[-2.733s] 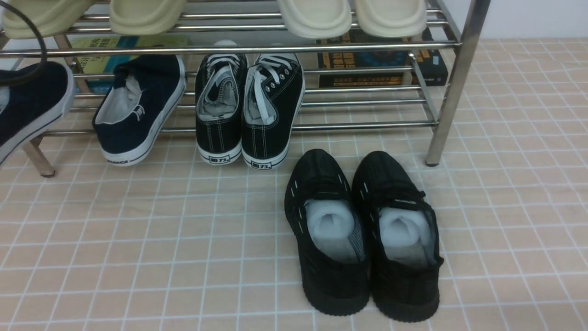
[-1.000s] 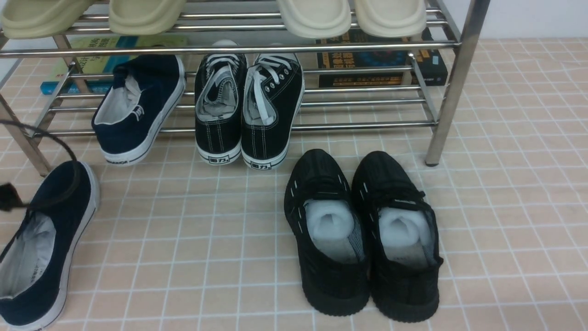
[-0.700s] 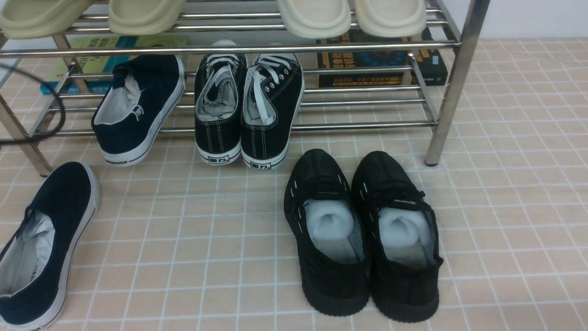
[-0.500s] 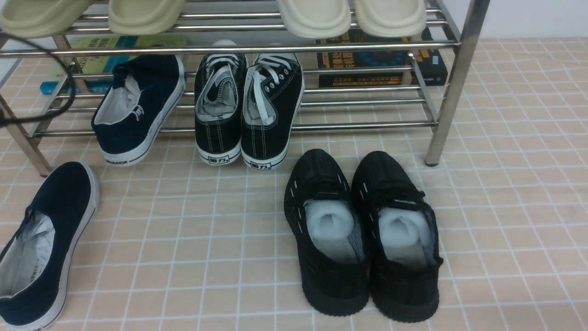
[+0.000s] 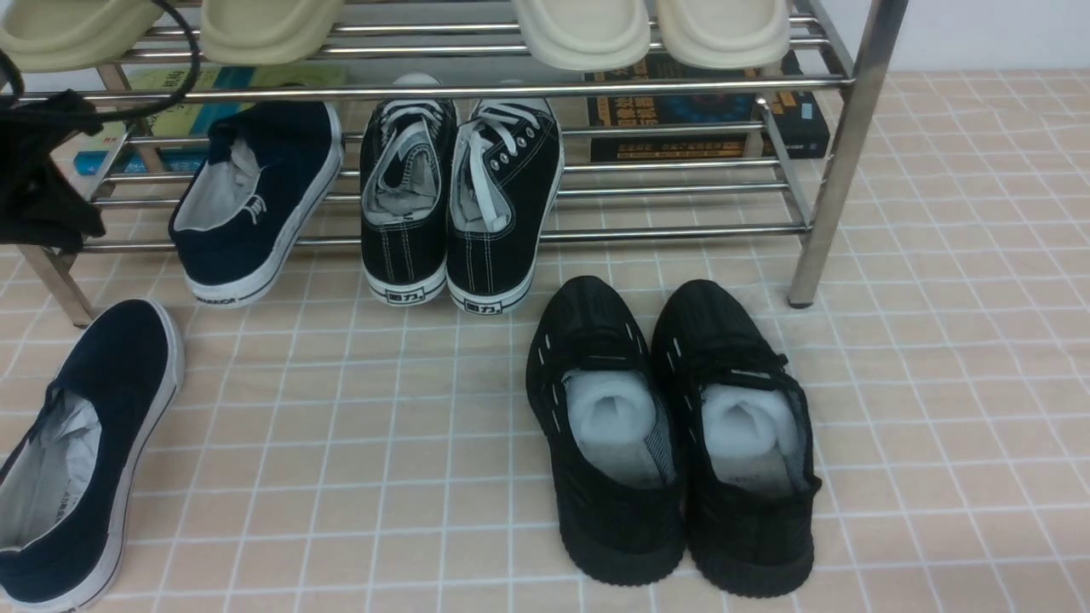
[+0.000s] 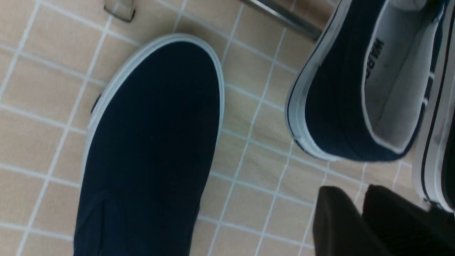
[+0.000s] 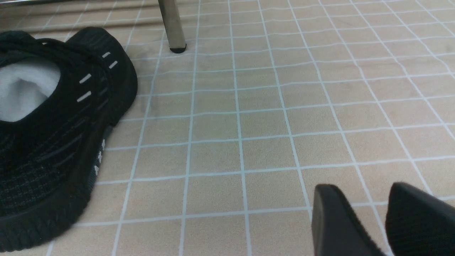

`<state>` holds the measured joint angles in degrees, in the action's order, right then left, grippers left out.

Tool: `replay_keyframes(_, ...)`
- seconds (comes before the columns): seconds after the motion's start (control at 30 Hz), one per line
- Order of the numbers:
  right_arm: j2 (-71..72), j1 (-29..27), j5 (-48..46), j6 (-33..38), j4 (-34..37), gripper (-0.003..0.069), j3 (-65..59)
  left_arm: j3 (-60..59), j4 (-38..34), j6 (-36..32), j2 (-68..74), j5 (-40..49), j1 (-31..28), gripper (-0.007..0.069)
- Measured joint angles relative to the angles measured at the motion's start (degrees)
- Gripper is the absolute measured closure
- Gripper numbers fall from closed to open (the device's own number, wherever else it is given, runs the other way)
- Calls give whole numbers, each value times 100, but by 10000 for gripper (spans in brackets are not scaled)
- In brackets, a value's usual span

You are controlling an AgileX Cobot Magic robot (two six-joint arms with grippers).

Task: Take the shoes off the shelf from the light coffee tablecloth by hand.
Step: 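Grasp the leftmost shoe on the bottom shelf of the shoe rack with the left gripper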

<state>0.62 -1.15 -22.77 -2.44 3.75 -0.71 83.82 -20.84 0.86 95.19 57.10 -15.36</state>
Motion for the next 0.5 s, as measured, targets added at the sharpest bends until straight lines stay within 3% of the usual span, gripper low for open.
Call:
replay_keyframes(0.1,0,0,0,0,0,420,0,56,29,-143,145,-128,97,356)
replay_keyframes(0.13,0,0,0,0,0,420,0,67,59,-329,240,-266,254,299)
replay_keyframes(0.27,0,0,0,0,0,420,0,67,153,-762,412,-865,606,223)
replay_keyframes(0.5,0,0,0,0,0,420,0,86,6,-847,672,-1518,673,209)
